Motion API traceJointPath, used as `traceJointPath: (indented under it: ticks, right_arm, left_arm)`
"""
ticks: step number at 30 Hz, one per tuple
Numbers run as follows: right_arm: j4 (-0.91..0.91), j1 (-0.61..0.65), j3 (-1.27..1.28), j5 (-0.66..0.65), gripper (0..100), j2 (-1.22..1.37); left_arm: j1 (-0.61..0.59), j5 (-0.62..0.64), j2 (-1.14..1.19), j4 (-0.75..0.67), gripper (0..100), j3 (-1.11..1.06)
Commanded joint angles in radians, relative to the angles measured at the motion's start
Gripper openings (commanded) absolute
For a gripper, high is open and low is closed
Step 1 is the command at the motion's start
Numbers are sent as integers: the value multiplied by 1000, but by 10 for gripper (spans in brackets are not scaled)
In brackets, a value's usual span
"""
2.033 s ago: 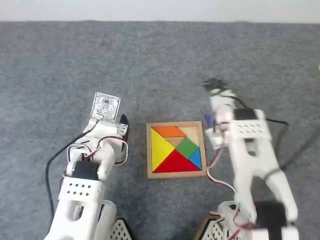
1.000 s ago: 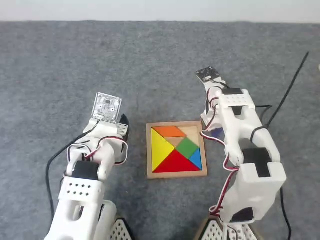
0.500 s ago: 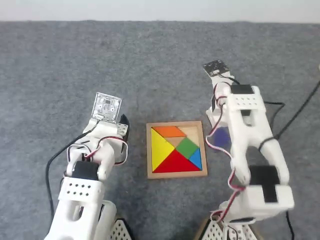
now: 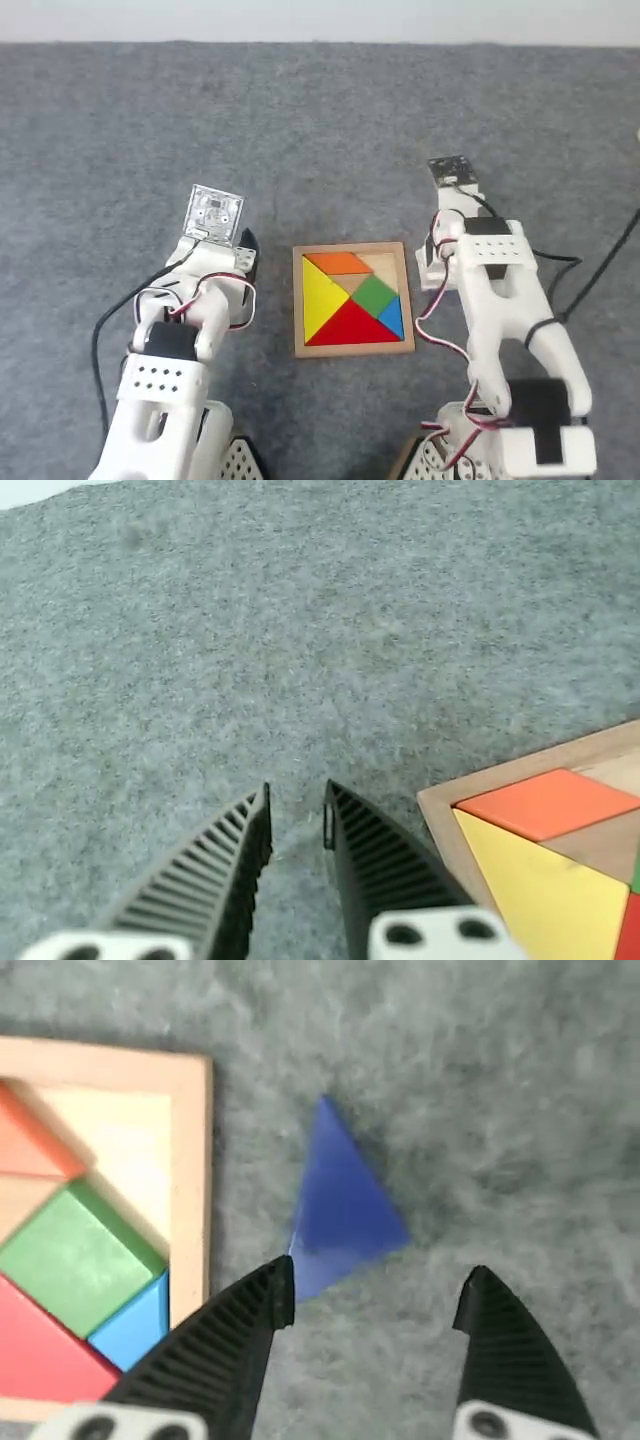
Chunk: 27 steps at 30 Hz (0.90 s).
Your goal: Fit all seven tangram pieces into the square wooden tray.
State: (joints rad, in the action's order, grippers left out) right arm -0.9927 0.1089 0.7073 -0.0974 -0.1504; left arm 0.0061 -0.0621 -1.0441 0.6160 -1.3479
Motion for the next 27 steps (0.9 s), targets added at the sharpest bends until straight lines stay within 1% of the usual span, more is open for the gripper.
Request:
traceJointPath:
  ticks: [1, 14, 18, 23, 27]
  right_arm:
    - [42, 2, -8, 14, 267, 42]
    - [84, 22, -18, -12, 264, 81]
    - [90, 24, -25, -25, 263, 137]
    - [42, 41, -118, -25, 263, 217]
    - [44, 38, -141, -23, 263, 243]
  left_arm:
    - [-3, -11, -6, -28, 87, 8]
    - [-3, -11, -6, -28, 87, 10]
    - [-3, -11, -6, -28, 87, 10]
    - [-3, -11, -6, -28, 87, 10]
    - [-3, -11, -6, -28, 87, 10]
